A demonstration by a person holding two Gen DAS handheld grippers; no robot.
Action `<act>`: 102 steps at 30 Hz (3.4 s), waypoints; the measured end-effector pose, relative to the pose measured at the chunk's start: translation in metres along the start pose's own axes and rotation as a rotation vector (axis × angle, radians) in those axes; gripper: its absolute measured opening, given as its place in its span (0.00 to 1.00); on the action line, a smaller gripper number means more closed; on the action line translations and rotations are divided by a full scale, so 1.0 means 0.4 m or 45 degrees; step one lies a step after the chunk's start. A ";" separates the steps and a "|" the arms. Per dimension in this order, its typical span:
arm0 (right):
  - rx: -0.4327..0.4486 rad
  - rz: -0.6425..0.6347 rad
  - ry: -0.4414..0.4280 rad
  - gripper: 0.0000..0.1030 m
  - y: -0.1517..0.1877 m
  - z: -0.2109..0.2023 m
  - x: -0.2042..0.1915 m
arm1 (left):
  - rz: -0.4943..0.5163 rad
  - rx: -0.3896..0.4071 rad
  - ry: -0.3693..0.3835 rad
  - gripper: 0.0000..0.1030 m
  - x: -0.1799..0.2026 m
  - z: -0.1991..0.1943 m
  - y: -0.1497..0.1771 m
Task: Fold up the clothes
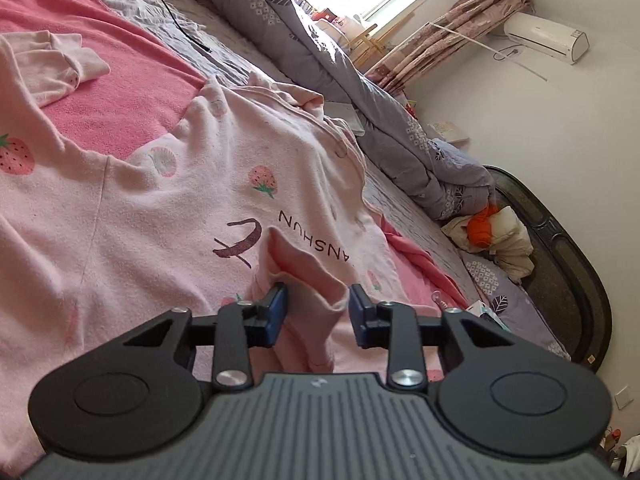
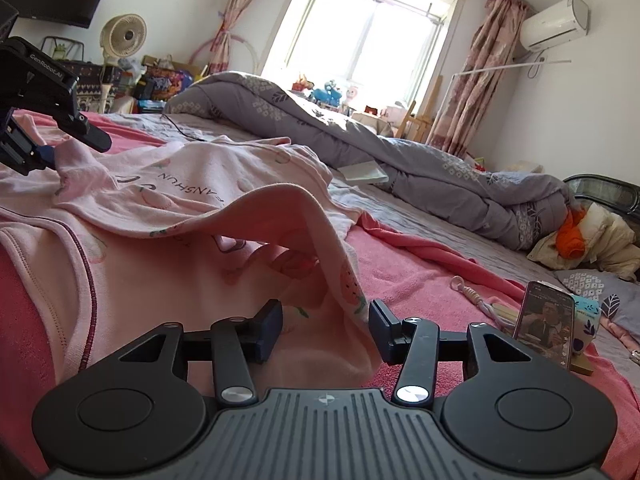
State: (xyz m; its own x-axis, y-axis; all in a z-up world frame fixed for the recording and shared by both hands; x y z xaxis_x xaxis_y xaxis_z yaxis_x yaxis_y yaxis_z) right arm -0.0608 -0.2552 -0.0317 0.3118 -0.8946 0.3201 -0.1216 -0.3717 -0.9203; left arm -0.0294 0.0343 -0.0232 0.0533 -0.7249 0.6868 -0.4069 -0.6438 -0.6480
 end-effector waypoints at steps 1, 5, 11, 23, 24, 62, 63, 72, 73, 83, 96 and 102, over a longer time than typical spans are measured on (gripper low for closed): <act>0.000 0.001 0.001 0.49 0.000 0.000 0.000 | 0.002 0.008 -0.017 0.30 -0.002 0.001 0.001; 0.001 0.006 0.003 0.49 0.002 0.002 0.001 | 0.021 0.036 -0.081 0.52 -0.005 0.008 0.008; 0.014 0.003 0.012 0.50 -0.001 0.000 0.003 | 0.069 0.069 -0.174 0.49 0.000 0.019 0.022; 0.070 -0.031 0.042 0.54 -0.022 -0.016 0.009 | 0.097 0.345 -0.196 0.11 -0.002 -0.101 -0.147; 0.075 -0.039 0.045 0.54 -0.024 -0.017 0.009 | 0.098 0.374 -0.196 0.11 -0.001 -0.119 -0.169; 0.004 0.276 -0.105 0.42 -0.009 -0.130 0.128 | 0.292 0.127 -0.338 0.24 -0.150 -0.131 -0.030; 0.007 0.292 -0.113 0.42 -0.012 -0.126 0.123 | 0.295 0.125 -0.335 0.24 -0.150 -0.132 -0.030; -0.239 0.228 -0.355 0.30 0.092 -0.138 0.008 | 0.261 0.135 -0.280 0.25 -0.168 -0.131 -0.030; -0.279 0.185 -0.387 0.29 0.104 -0.156 0.002 | 0.279 0.134 -0.286 0.25 -0.165 -0.132 -0.029; -0.131 0.503 -0.308 0.41 0.085 -0.157 0.140 | 0.629 0.290 -0.691 0.78 -0.146 -0.292 -0.105; -0.102 1.111 -0.442 0.21 0.117 -0.017 0.207 | 0.838 -0.256 0.090 0.77 0.345 0.138 0.193; -0.212 1.140 -0.503 0.13 0.167 -0.090 0.168 | 0.970 -0.415 -0.065 0.87 0.315 0.292 0.297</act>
State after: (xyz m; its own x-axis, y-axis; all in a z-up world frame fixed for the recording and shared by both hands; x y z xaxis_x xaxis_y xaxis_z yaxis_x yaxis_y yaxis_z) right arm -0.0820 -0.3489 -0.0635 0.3283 -0.7265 -0.6036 -0.5869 0.3438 -0.7330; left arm 0.0352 -0.1621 -0.0523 -0.3057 -0.9489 0.0779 -0.5918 0.1253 -0.7963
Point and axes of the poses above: each gripper's, at about its wrist camera, not at the fingertips, and z roughly the way its jaws point, x to its right, y to its underside, the point moved 9 cm from there along z, roughly the way its jaws point, and after that the axes turned 9 degrees about x, right-handed, at the moved point
